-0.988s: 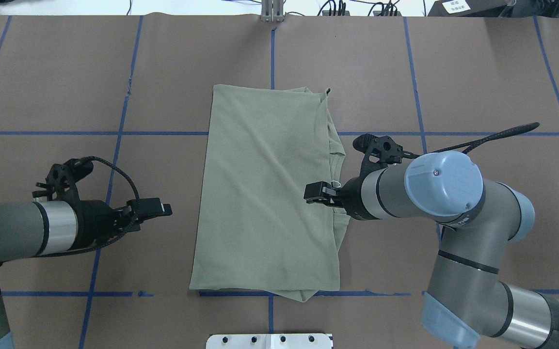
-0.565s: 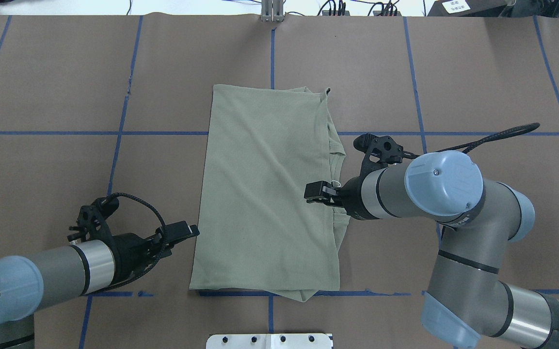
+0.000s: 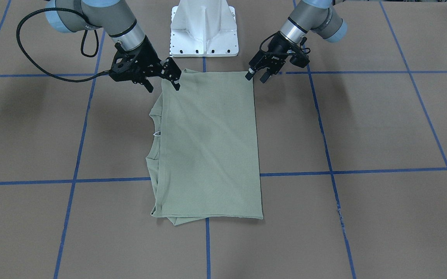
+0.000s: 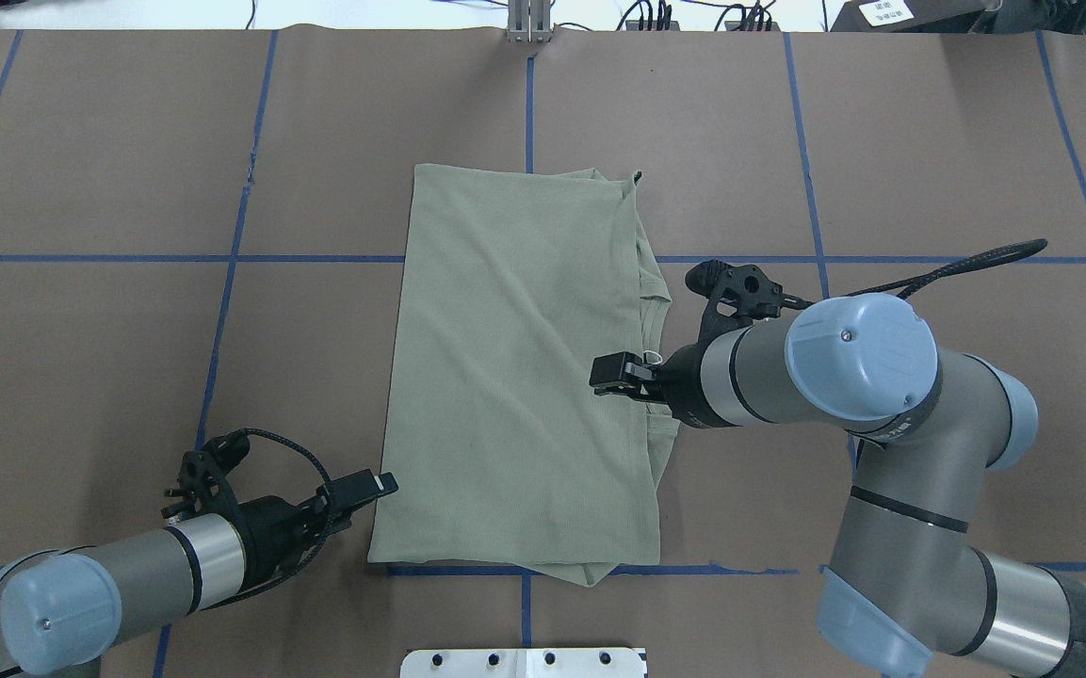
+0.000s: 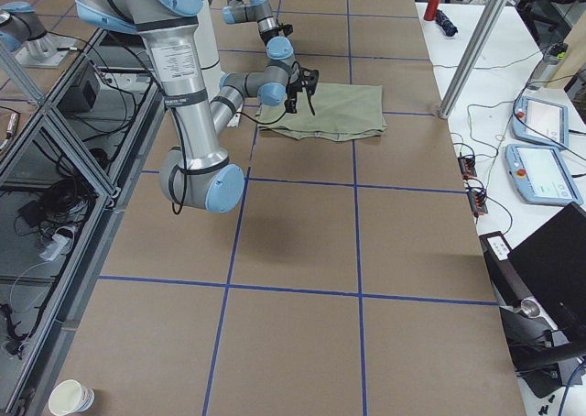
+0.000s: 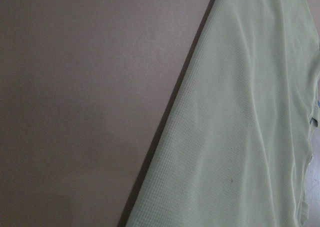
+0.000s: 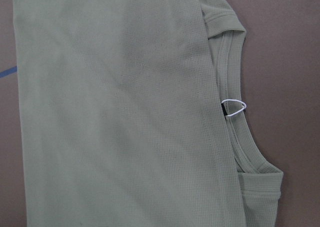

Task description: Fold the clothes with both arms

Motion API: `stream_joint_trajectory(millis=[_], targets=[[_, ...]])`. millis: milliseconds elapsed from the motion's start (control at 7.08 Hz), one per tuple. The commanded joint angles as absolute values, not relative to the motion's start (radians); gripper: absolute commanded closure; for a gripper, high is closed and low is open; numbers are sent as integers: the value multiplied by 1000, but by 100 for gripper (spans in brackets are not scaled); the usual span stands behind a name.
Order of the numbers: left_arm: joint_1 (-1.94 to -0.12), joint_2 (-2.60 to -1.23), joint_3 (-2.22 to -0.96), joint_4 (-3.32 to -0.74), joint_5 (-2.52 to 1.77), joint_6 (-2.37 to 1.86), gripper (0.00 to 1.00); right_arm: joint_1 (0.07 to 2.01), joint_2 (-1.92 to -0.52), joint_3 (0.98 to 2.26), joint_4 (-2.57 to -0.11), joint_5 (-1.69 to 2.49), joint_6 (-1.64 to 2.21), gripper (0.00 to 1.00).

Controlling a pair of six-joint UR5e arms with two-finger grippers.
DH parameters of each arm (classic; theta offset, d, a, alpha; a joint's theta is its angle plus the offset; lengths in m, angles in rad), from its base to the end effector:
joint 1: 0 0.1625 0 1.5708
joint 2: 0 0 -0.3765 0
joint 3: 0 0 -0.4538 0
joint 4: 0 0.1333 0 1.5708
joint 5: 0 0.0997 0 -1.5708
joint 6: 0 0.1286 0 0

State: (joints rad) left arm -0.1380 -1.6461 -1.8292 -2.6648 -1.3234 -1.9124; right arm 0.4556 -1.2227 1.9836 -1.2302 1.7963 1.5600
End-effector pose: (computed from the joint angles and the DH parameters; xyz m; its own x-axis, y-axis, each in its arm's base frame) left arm 0.5664 -0.2450 0.3084 0.0080 -0.3290 -0.9443 0.3992 0.8669 -0.2987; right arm -0.5053 -0.3640 0.1713 0.4088 0.1886 0.8929 -0.2454 0.9651 -0.0915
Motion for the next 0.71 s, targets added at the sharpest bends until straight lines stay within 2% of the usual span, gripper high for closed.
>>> stream_joint_trajectory(millis=[0, 565], targets=[[-127, -1649, -1819, -2674, -1324, -1913, 0, 456, -1223, 1988, -1230, 1796, 1560, 0], [-80, -1666, -1818, -2674, -1322, -1911, 0, 456, -1224, 1990, -1230, 1796, 1568, 0]])
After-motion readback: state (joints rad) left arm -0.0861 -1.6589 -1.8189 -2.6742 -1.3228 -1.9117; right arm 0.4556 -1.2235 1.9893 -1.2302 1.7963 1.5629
